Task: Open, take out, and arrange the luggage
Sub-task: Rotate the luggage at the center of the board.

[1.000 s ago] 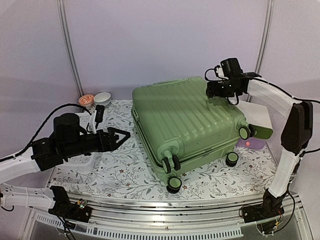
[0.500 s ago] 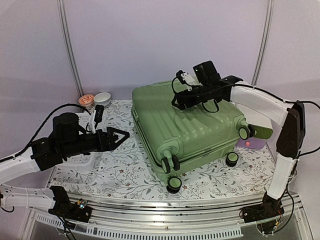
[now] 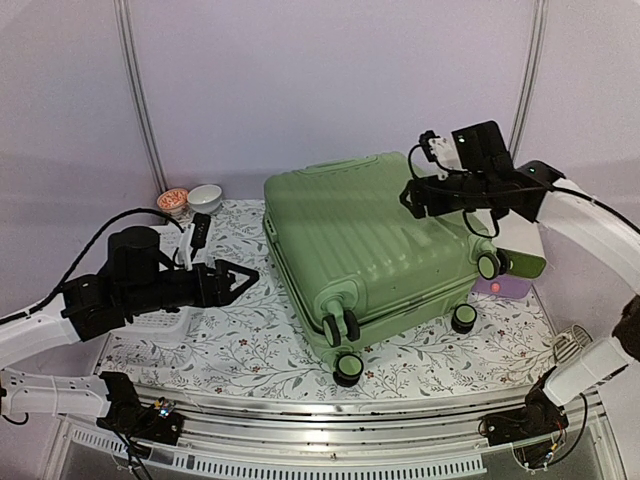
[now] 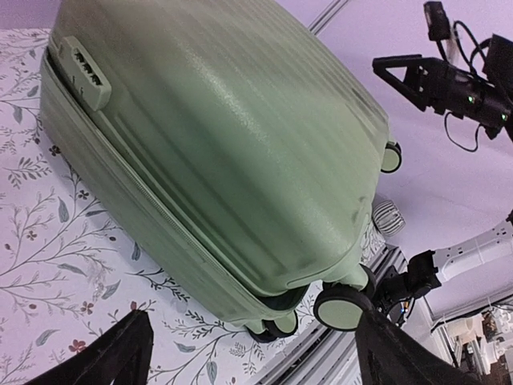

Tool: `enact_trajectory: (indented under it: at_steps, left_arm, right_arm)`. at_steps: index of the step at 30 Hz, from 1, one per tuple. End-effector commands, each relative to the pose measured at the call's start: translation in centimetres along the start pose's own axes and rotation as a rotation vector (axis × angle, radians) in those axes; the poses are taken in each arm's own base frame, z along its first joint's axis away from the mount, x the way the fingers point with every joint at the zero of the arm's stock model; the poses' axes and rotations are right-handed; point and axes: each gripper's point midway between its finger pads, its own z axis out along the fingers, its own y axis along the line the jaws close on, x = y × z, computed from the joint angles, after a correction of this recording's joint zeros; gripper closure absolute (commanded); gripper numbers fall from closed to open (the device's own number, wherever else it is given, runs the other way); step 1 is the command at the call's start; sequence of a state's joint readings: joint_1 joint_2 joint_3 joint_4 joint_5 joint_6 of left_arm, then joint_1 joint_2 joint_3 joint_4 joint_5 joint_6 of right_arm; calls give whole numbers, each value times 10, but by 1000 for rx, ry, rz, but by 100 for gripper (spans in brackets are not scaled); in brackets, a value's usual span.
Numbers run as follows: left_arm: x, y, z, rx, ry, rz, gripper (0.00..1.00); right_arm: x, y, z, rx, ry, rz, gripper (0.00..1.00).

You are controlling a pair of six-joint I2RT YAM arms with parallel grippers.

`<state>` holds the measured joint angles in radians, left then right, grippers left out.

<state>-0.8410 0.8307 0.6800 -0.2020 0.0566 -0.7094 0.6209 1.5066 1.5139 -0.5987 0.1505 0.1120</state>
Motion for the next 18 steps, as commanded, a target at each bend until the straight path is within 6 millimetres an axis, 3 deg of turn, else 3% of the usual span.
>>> enact_trajectory:
  at_steps: [1, 5, 9, 14, 18]
  left_arm:
    - [-6, 1, -5, -5, -18, 26, 10]
    - [-13, 4, -6, -37, -39, 50, 9]
    - [-32, 10, -8, -99, -68, 79, 7]
    - [-84, 39, -10, -168, -132, 96, 5]
    - [-126, 55, 1, -121, -148, 84, 5]
  right_arm:
    - [36, 4, -33, -78, 15, 93, 15]
    - [75, 12, -51, -164, 57, 187, 15]
    - [99, 14, -67, -211, 66, 316, 11]
    - [116, 18, -83, -267, 74, 497, 5]
    - [121, 11, -89, -213, 116, 625, 4]
